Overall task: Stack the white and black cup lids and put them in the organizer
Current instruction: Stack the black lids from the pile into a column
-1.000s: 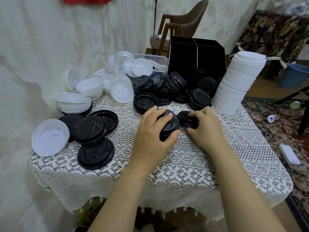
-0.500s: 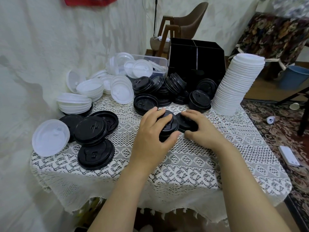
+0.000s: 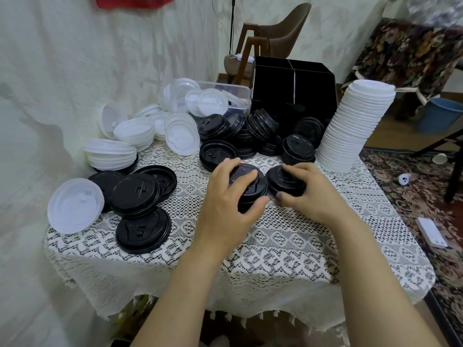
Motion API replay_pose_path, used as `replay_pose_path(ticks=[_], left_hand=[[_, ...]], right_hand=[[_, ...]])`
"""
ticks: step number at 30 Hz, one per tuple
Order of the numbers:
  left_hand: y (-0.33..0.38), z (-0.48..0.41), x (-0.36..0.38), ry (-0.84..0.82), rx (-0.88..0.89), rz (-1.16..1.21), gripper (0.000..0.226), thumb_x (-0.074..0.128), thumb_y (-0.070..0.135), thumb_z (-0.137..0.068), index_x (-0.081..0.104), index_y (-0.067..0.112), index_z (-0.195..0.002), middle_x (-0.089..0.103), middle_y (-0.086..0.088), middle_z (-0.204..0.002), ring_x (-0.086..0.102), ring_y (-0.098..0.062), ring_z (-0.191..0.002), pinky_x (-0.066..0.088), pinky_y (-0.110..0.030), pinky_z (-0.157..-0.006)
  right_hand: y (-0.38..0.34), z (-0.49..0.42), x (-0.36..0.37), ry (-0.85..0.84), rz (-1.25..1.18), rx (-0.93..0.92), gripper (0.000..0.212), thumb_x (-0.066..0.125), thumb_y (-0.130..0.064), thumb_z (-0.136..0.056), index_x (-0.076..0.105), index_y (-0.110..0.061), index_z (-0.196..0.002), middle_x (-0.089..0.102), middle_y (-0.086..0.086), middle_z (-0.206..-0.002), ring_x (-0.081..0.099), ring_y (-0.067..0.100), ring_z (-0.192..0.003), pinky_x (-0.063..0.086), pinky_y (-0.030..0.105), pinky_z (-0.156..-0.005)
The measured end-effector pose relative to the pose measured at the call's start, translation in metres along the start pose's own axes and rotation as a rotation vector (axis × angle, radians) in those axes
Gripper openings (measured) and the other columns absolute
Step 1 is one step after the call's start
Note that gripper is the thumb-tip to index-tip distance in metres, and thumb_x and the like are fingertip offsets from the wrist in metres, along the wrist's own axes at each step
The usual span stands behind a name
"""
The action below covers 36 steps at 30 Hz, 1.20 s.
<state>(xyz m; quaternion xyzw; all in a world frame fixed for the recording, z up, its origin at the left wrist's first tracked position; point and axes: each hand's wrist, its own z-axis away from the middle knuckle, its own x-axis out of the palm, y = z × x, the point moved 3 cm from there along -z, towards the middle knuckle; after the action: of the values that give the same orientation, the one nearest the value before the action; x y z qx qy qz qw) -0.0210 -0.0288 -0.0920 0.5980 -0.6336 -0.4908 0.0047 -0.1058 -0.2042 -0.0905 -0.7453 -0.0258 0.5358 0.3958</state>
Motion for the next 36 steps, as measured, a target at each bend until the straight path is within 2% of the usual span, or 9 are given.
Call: replay_pose_path(ticks=[5, 8, 15, 18, 21, 23, 27, 32, 36], left_hand=[[0.000, 0.003, -0.001, -0.076, -0.113, 0.041, 0.050, 0.066, 0.045, -0.085, 0.056, 0.030, -0.132, 0.017, 0.001, -0.157, 0.021, -0.015, -0.143, 0.024, -0.025, -0.108], [0.000, 0.002, -0.003, -0.083, -0.148, 0.063, 0.054, 0.067, 0.045, -0.083, 0.051, 0.036, -0.134, 0.018, 0.002, -0.157, 0.022, -0.015, -0.143, 0.028, -0.029, -0.110], [-0.007, 0.001, -0.005, -0.080, -0.369, 0.187, 0.104, 0.081, 0.043, -0.070, 0.017, 0.025, -0.150, 0.044, 0.005, -0.142, 0.047, -0.015, -0.126, 0.046, -0.043, -0.100], [-0.008, 0.001, -0.005, -0.092, -0.382, 0.206, 0.106, 0.080, 0.035, -0.069, 0.014, 0.025, -0.152, 0.042, 0.002, -0.144, 0.046, -0.017, -0.127, 0.045, -0.041, -0.101], [-0.006, 0.002, -0.007, -0.100, -0.391, 0.204, 0.104, 0.077, 0.026, -0.075, 0.008, 0.024, -0.152, 0.043, 0.003, -0.141, 0.046, -0.011, -0.119, 0.042, -0.026, -0.092], [-0.006, 0.002, -0.007, -0.100, -0.383, 0.211, 0.102, 0.076, 0.023, -0.077, 0.007, 0.024, -0.152, 0.044, 0.002, -0.140, 0.047, -0.012, -0.117, 0.040, -0.023, -0.089], [-0.007, 0.001, -0.007, -0.097, -0.379, 0.213, 0.103, 0.079, 0.023, -0.074, 0.011, 0.025, -0.151, 0.045, 0.001, -0.140, 0.050, -0.016, -0.120, 0.046, -0.031, -0.096], [-0.005, 0.001, -0.007, -0.099, -0.330, 0.176, 0.097, 0.077, 0.022, -0.077, 0.014, 0.025, -0.151, 0.028, 0.001, -0.152, 0.033, -0.014, -0.136, 0.035, -0.033, -0.111], [0.002, 0.000, -0.009, -0.064, 0.007, -0.142, 0.084, 0.071, 0.019, -0.079, 0.026, 0.015, -0.149, 0.020, -0.005, -0.157, 0.013, -0.018, -0.145, 0.021, -0.043, -0.119]], right_hand=[[-0.040, 0.009, -0.029, 0.213, -0.079, -0.207, 0.057, 0.072, -0.025, -0.083, 0.054, -0.025, -0.137, 0.045, -0.009, -0.131, 0.042, -0.004, -0.114, 0.024, -0.004, -0.092], [-0.061, 0.016, -0.025, 0.140, -0.122, -0.278, 0.053, 0.072, -0.025, -0.084, 0.056, -0.034, -0.134, 0.045, -0.012, -0.138, 0.041, -0.003, -0.124, 0.027, 0.006, -0.101], [-0.077, 0.022, 0.004, 0.002, -0.050, -0.301, 0.058, 0.067, -0.032, -0.083, 0.052, -0.033, -0.139, 0.038, -0.008, -0.146, 0.036, 0.004, -0.133, 0.022, 0.008, -0.105], [-0.080, 0.023, 0.011, -0.044, -0.045, -0.308, 0.061, 0.065, -0.034, -0.082, 0.050, -0.032, -0.141, 0.037, -0.007, -0.147, 0.035, 0.007, -0.134, 0.027, 0.018, -0.109], [-0.079, 0.023, 0.017, -0.065, -0.035, -0.299, 0.063, 0.062, -0.038, -0.080, 0.050, -0.032, -0.142, 0.037, -0.007, -0.146, 0.034, 0.005, -0.134, 0.022, 0.007, -0.103], [-0.079, 0.023, 0.020, -0.080, -0.041, -0.293, 0.062, 0.062, -0.037, -0.083, 0.048, -0.030, -0.143, 0.036, -0.008, -0.146, 0.033, 0.004, -0.134, 0.018, 0.003, -0.101], [-0.076, 0.027, 0.025, -0.108, -0.107, -0.271, 0.059, 0.054, -0.043, -0.090, 0.042, -0.029, -0.147, 0.031, -0.012, -0.149, 0.028, 0.001, -0.137, 0.022, 0.013, -0.109], [-0.073, 0.028, 0.025, -0.097, -0.105, -0.269, 0.057, 0.061, -0.029, -0.094, 0.041, -0.027, -0.148, 0.031, -0.014, -0.150, 0.027, -0.009, -0.128, 0.015, -0.005, -0.097], [-0.076, 0.027, 0.024, -0.086, -0.132, -0.283, 0.064, 0.062, -0.032, -0.089, 0.041, -0.022, -0.148, 0.037, -0.013, -0.148, 0.035, -0.003, -0.131, 0.024, 0.006, -0.104]])
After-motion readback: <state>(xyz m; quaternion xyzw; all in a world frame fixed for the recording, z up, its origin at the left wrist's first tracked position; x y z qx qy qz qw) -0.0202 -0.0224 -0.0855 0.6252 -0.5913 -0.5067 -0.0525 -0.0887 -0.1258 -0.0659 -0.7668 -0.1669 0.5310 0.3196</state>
